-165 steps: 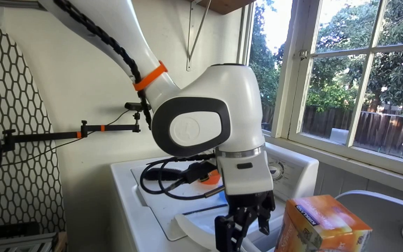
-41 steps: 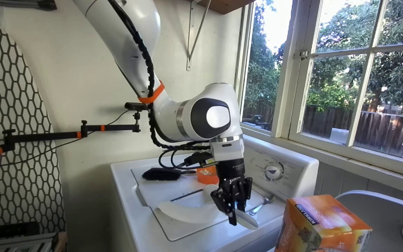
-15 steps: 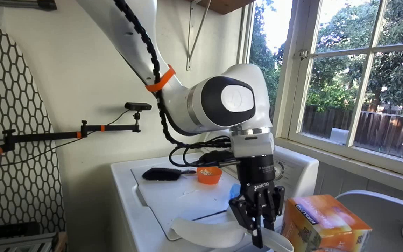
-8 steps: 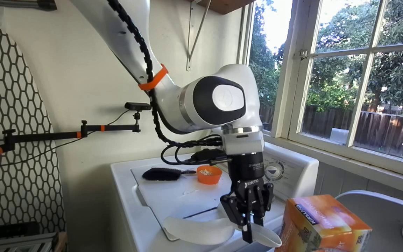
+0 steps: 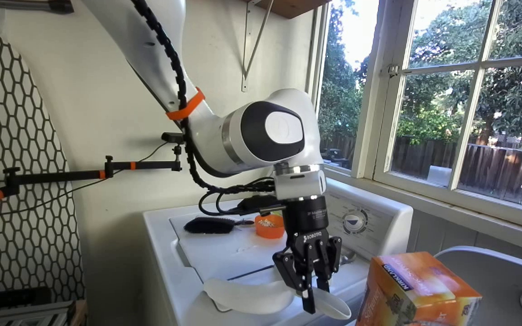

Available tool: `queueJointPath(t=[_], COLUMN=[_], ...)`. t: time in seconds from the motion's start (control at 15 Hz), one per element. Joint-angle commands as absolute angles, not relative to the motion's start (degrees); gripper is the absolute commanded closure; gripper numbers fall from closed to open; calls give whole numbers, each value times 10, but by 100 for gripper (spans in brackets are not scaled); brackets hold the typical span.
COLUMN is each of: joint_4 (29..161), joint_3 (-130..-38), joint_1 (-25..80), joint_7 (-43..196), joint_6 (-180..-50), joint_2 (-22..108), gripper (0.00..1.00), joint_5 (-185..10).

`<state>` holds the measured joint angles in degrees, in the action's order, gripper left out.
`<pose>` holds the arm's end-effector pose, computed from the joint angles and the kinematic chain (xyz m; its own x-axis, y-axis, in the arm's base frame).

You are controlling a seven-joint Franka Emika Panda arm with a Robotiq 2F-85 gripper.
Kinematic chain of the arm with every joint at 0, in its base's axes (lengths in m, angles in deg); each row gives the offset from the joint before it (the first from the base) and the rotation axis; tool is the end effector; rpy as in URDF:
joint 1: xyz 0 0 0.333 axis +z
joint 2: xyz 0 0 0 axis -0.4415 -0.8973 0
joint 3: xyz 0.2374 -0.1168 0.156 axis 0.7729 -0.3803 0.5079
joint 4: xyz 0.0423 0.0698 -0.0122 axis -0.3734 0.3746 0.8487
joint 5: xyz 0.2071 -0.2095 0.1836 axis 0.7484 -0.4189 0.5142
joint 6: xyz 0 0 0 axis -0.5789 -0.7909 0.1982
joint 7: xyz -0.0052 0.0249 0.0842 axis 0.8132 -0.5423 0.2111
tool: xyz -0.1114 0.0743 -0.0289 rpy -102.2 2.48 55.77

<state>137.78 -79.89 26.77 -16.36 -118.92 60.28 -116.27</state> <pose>0.4767 -0.0066 0.3365 0.2578 -0.8924 0.3703 -0.9561 -0.2908 -0.0352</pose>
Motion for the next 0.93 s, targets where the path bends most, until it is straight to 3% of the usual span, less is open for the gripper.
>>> queueJointPath(t=[0.0, 0.87], joint_4=[1398, 1386], joint_3=[-793, -795], joint_1=[268, 243], joint_7=[-201, -158], joint_6=[-1193, -1199], joint_2=[621, 651], gripper=[90, 90], joint_5=[-1188, -1211])
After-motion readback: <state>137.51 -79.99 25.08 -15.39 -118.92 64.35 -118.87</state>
